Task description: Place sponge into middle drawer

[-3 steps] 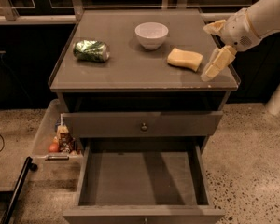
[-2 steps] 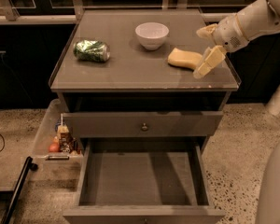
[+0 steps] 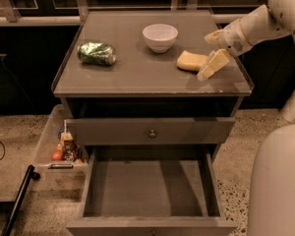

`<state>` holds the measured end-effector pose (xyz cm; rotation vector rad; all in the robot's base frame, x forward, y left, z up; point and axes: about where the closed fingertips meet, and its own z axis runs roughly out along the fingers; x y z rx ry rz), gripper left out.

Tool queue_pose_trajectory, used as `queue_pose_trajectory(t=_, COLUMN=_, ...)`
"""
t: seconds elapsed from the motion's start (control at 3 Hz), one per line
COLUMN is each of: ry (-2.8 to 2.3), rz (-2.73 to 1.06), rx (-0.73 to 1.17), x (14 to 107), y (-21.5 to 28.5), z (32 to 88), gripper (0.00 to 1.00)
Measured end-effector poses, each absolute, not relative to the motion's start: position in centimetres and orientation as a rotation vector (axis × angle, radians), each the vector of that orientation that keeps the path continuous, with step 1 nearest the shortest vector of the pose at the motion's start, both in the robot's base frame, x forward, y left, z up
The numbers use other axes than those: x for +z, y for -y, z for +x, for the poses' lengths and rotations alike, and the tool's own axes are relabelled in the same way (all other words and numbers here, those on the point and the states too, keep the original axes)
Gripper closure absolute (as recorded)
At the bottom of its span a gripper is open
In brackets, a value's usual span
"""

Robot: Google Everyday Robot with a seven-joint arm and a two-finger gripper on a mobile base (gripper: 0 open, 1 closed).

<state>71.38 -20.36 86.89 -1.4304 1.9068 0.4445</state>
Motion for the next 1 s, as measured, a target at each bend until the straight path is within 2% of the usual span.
queue_pose_trajectory(t=1.0, ry=-1.976, rz=-1.330, rx=0.302, x=84.0, y=22.3, z=74.8, gripper=0.00)
